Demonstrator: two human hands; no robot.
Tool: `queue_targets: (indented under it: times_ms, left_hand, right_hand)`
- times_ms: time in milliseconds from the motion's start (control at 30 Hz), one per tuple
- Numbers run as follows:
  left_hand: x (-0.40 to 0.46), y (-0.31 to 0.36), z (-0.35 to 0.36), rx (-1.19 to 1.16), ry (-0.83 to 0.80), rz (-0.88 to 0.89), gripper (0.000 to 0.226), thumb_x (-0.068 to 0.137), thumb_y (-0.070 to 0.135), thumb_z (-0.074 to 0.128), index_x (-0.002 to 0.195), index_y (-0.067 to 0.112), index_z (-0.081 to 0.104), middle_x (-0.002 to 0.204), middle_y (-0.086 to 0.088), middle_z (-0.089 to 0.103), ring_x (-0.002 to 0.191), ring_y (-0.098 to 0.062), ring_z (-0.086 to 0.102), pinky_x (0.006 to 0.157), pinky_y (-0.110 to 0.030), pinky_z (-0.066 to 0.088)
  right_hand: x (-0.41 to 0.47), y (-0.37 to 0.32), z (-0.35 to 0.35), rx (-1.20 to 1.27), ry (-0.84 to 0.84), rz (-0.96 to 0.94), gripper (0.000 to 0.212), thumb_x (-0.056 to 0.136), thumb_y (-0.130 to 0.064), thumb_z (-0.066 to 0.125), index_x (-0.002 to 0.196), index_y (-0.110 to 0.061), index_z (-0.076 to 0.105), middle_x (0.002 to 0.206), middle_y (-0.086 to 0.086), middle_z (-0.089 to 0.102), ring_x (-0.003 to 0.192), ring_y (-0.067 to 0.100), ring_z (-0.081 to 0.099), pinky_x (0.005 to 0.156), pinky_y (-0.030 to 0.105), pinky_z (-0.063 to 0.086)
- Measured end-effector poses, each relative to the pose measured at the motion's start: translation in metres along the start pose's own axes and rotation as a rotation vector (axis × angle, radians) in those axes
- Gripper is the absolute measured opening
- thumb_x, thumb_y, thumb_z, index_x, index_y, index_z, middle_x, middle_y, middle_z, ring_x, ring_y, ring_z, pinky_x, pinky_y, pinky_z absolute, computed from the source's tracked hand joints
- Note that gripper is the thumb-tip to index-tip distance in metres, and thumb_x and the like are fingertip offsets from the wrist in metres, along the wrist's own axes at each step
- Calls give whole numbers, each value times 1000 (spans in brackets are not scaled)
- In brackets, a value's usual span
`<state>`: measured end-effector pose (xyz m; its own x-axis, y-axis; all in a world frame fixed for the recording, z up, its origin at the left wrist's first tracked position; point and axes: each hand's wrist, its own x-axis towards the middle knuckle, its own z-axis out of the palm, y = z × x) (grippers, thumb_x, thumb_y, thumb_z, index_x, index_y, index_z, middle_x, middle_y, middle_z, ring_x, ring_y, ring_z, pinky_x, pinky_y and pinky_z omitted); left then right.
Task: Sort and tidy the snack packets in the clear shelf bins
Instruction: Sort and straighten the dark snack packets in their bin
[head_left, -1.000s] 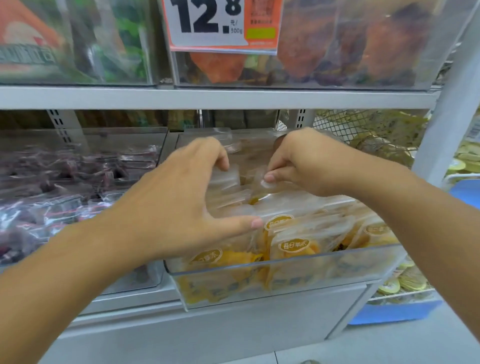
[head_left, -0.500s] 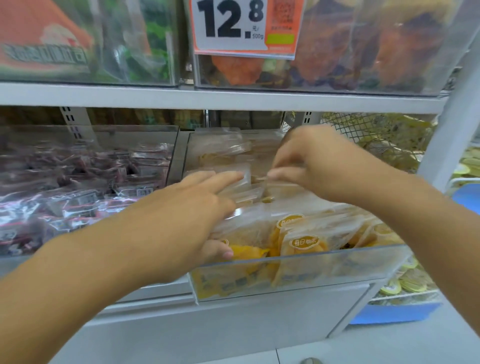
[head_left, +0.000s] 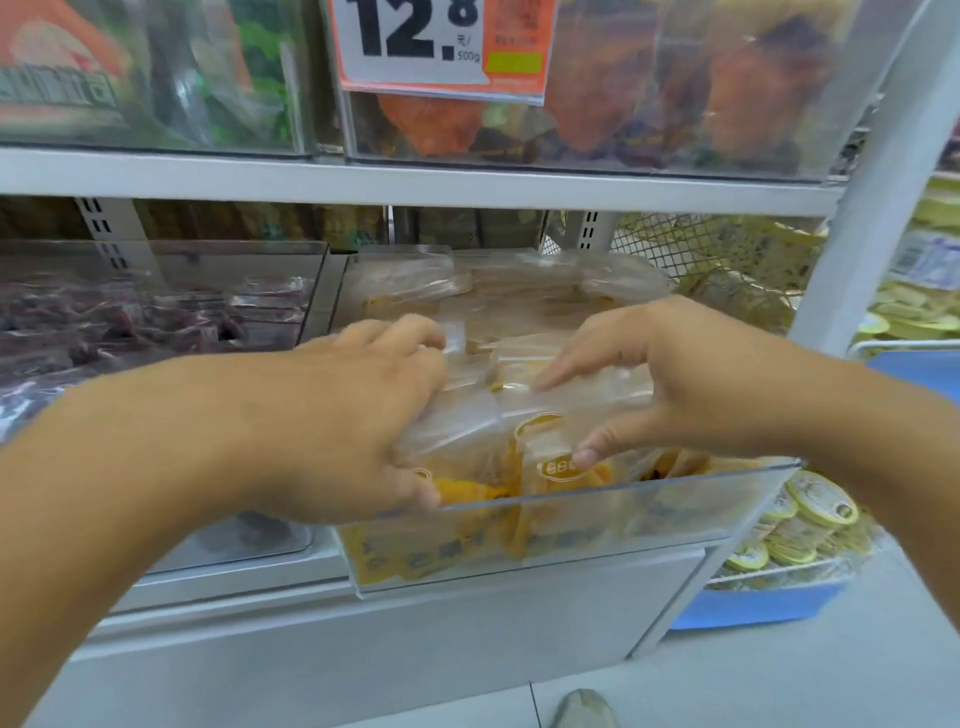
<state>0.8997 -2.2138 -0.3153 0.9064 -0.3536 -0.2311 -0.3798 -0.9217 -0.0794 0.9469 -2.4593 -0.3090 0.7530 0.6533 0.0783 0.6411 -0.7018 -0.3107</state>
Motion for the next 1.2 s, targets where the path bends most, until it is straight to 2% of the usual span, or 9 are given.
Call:
queue_targets:
  times_ms: [167, 333, 533, 633, 700, 833, 933, 1100, 1200]
  left_hand:
    - [15, 38, -2, -156, 381, 12, 99, 69, 90, 30, 150, 36, 14, 157, 18, 17, 146, -8, 17, 118, -31, 19]
    - [32, 28, 16, -122, 317, -44, 91, 87, 74, 40, 159, 33, 2, 166, 14, 11, 153, -7, 3, 124, -35, 18]
    - [29, 26, 21, -161, 416, -50, 71, 92, 63, 52, 148, 43, 13, 159, 15, 28, 147, -6, 22, 106, -32, 35]
    - [28, 31, 20, -166, 469, -41, 43, 91, 55, 55, 120, 41, 26, 129, 18, 48, 114, -11, 41, 73, -31, 29]
    - [28, 32, 20, -171, 475, -24, 34, 89, 52, 55, 107, 37, 30, 109, 16, 47, 90, -6, 32, 62, -30, 25]
    - [32, 28, 20, -173, 488, 27, 25, 86, 54, 52, 102, 35, 52, 97, 17, 48, 96, -1, 36, 66, -20, 34]
    - [31, 26, 22, -163, 497, 1, 31, 82, 56, 46, 98, 33, 57, 107, 15, 55, 121, -9, 48, 81, -40, 54]
    - [31, 19, 24, -152, 475, 11, 32, 84, 62, 50, 85, 31, 48, 119, 15, 56, 123, -10, 49, 82, -44, 55]
    - [30, 17, 26, -180, 465, 13, 39, 80, 67, 51, 102, 36, 48, 128, 19, 47, 120, -7, 46, 79, -31, 48]
  right_hand:
    - [12, 0, 5, -103, 105, 55, 15, 75, -45, 82, 77, -32, 74, 81, -14, 69, 83, 3, 62, 80, 38, 53]
    - [16, -6, 1, -254, 110, 157, 23, 74, -47, 82, 69, -29, 69, 77, -12, 68, 82, 14, 64, 74, 38, 55]
    - [19, 7, -1, -130, 111, 160, 20, 71, -36, 88, 68, -26, 71, 68, -11, 68, 71, 4, 63, 68, 32, 52]
    - [7, 11, -1, -24, 110, 62, 16, 77, -30, 84, 87, -29, 72, 82, -15, 69, 81, 2, 63, 76, 27, 50]
    - [1, 8, 4, -16, 160, -26, 25, 78, -42, 79, 99, -34, 70, 94, -17, 66, 92, 3, 61, 82, 28, 50]
    - [7, -7, 22, -4, 278, -159, 28, 75, -50, 80, 95, -31, 73, 94, -15, 64, 90, 5, 60, 83, 33, 50]
    - [17, -8, 27, -27, 291, -122, 14, 79, -41, 79, 80, -29, 73, 81, -11, 67, 81, 10, 62, 75, 41, 53]
    - [19, -11, 14, -24, 125, -14, 17, 81, -48, 75, 72, -34, 74, 79, -12, 66, 77, 5, 60, 73, 29, 45]
    - [20, -20, 16, 17, 51, -22, 28, 80, -56, 64, 78, -32, 77, 86, -12, 61, 80, 3, 55, 72, 27, 43]
